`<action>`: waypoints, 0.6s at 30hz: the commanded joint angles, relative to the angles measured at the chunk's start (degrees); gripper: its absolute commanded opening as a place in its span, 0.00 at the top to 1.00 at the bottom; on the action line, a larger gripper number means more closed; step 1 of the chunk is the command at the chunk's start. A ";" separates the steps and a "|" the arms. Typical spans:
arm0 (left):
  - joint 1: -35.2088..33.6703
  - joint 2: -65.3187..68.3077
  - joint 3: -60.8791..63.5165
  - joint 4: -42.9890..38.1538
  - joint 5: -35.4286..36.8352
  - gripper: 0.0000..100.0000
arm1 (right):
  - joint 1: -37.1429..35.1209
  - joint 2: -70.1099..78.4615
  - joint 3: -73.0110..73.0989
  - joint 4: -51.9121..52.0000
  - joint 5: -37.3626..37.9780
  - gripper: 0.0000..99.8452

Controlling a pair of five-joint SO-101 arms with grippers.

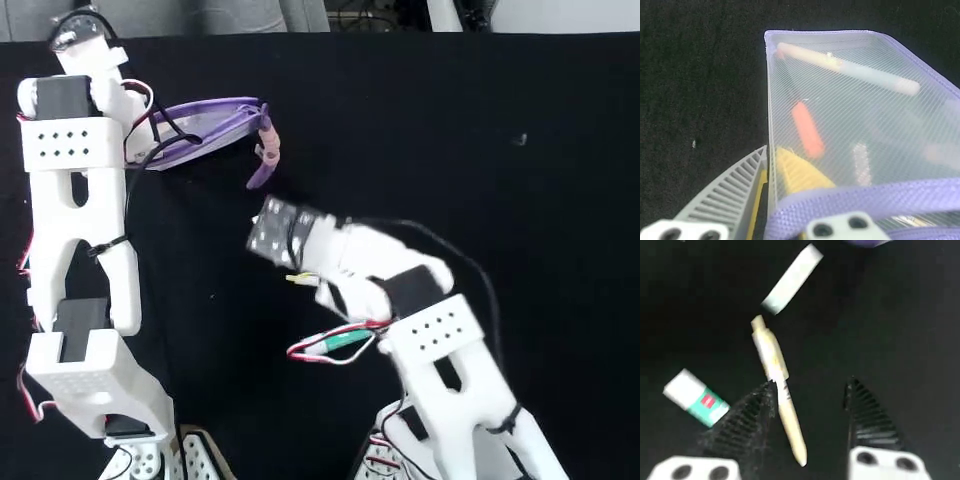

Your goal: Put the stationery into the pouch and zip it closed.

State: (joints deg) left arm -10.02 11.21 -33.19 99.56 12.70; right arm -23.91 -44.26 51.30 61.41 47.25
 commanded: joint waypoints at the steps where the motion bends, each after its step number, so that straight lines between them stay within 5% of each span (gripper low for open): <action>1: -1.10 0.00 0.84 -0.18 0.62 0.97 | 0.62 -1.10 6.99 -3.87 7.03 0.79; 9: -1.10 0.00 0.84 -0.18 0.62 0.97 | 0.62 -0.92 19.47 -20.40 12.04 0.79; 18: -0.84 0.00 0.84 -0.18 0.62 0.97 | 1.14 11.38 14.02 -21.63 11.96 0.79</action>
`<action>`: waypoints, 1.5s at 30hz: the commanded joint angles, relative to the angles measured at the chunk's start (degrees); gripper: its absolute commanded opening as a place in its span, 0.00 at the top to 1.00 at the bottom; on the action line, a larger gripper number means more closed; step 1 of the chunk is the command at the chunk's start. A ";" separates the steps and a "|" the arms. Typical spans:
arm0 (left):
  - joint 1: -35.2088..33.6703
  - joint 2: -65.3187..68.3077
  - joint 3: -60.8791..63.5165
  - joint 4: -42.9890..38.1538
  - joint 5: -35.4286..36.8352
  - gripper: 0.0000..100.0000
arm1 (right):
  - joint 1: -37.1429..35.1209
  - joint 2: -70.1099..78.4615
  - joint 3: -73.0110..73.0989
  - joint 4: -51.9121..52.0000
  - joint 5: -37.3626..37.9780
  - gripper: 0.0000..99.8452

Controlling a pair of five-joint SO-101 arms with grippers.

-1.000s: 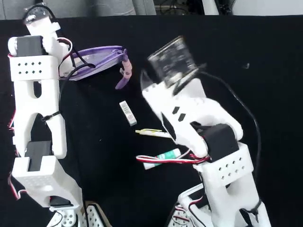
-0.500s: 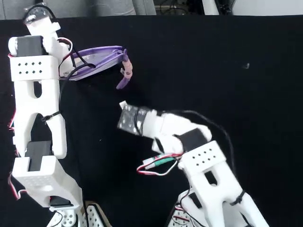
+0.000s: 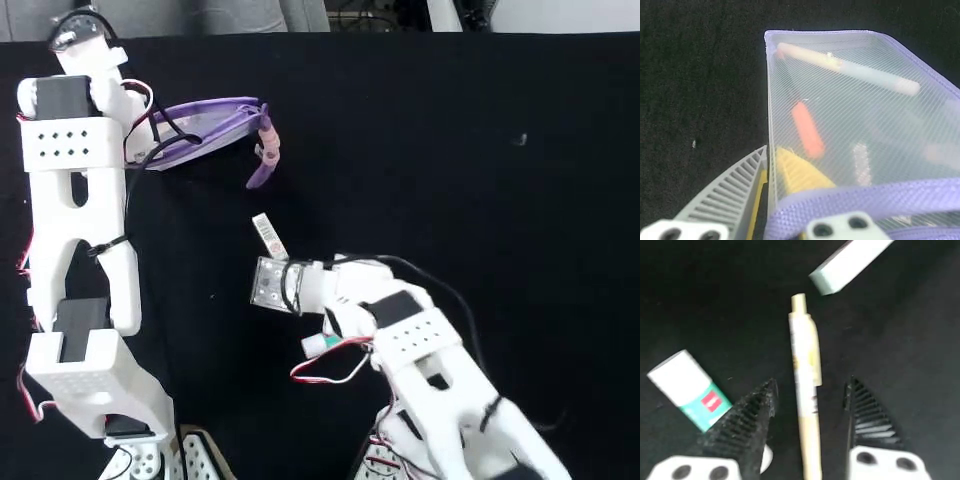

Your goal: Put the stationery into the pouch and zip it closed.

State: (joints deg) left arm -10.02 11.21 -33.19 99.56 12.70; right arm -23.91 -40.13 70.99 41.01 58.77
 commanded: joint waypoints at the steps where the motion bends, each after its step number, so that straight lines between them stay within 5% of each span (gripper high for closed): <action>1: -0.75 0.00 0.84 -0.18 0.62 0.97 | 1.41 9.89 -7.08 -1.23 0.44 0.79; 10: -0.57 0.00 1.71 -0.18 0.62 0.97 | 6.51 27.65 -13.32 -15.21 0.53 0.79; 18: -0.57 0.00 1.80 -0.97 0.70 0.97 | 7.03 31.87 -22.29 -6.86 0.62 0.99; 25: -0.57 0.00 1.80 -0.97 0.70 0.97 | 10.64 34.68 -28.09 -5.19 0.26 0.99; 34: -0.40 0.00 1.71 -0.70 0.70 0.97 | 15.30 17.98 -33.45 -3.60 -7.82 0.99; 45: 10.68 -0.62 -1.71 1.23 4.40 0.97 | 15.30 -13.23 -34.86 -5.45 -19.60 0.99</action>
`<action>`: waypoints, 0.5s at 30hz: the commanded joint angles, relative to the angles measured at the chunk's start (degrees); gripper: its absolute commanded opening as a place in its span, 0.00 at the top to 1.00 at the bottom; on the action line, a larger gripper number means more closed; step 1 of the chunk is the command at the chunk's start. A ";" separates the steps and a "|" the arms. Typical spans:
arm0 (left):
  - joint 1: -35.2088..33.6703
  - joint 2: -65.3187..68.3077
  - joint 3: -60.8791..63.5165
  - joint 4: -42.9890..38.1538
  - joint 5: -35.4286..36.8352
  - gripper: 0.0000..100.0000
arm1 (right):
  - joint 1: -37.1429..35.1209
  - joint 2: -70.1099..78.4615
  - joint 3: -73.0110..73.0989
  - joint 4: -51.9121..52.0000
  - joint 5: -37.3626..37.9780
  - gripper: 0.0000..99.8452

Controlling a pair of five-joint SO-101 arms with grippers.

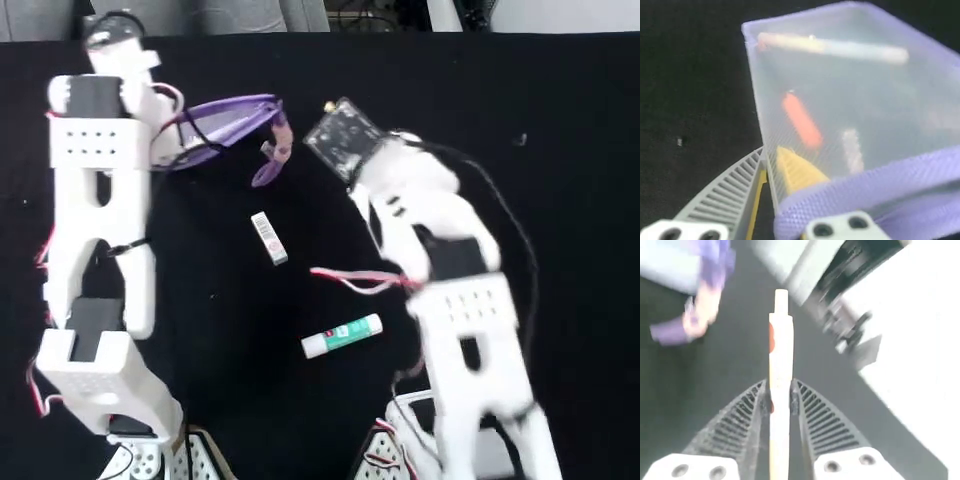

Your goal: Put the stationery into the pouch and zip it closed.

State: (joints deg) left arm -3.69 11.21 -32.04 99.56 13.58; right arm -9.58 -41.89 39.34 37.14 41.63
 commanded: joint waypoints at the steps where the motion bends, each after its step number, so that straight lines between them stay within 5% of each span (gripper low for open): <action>1: 5.32 -0.62 -3.30 1.23 3.78 0.97 | 0.97 -13.67 -3.21 -2.46 -3.25 0.99; 7: 11.03 -0.62 -5.23 1.23 3.96 0.97 | 0.97 -23.69 -3.30 -8.26 -9.41 0.99; 15: 16.92 -0.62 -8.92 1.32 4.22 0.97 | 0.97 -26.59 -2.86 -17.05 -27.16 0.99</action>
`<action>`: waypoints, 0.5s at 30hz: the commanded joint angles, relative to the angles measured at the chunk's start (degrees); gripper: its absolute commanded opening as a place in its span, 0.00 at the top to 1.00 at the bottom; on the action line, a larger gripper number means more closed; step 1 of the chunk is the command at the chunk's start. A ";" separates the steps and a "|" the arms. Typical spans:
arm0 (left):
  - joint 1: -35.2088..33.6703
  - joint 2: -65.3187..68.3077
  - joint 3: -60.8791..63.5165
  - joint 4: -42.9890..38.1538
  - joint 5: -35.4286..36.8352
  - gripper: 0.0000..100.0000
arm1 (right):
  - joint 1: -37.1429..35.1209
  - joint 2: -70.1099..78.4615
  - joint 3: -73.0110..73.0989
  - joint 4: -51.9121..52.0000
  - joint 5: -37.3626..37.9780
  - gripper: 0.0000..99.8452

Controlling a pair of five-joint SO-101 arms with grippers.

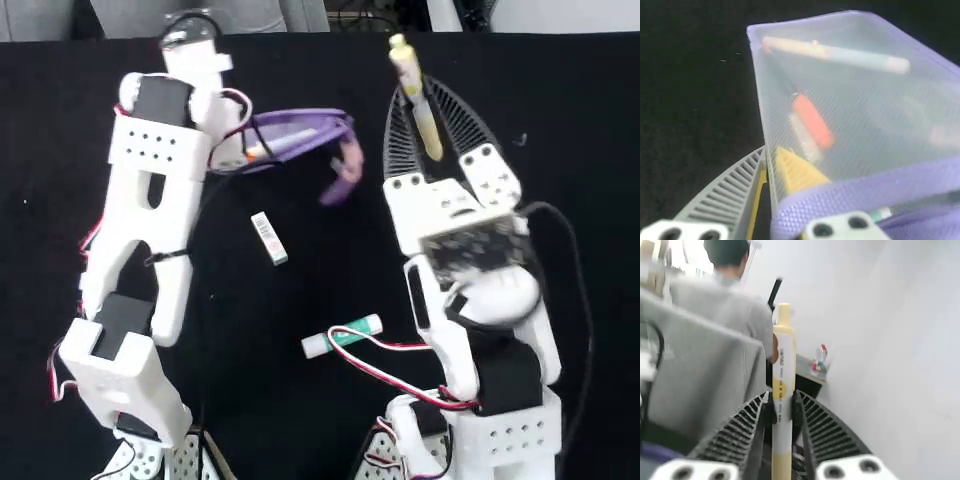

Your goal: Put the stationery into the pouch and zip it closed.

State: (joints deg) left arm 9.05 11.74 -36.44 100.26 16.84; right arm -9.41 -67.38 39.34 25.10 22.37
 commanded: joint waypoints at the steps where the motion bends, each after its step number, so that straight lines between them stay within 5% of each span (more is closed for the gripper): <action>1: 5.23 -1.14 -4.70 0.70 0.97 0.97 | 0.79 -1.10 -2.86 -6.07 -9.85 0.99; 10: 7.08 -1.14 -4.79 0.62 2.20 0.97 | 0.79 -5.85 12.09 -21.36 -27.69 0.99; 15: 7.08 -0.70 -4.44 0.62 2.20 0.97 | 0.44 -13.41 25.36 -32.53 -29.80 0.99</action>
State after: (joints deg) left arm 15.56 11.74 -37.58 100.70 18.24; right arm -9.32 -75.47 57.36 0.84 -5.85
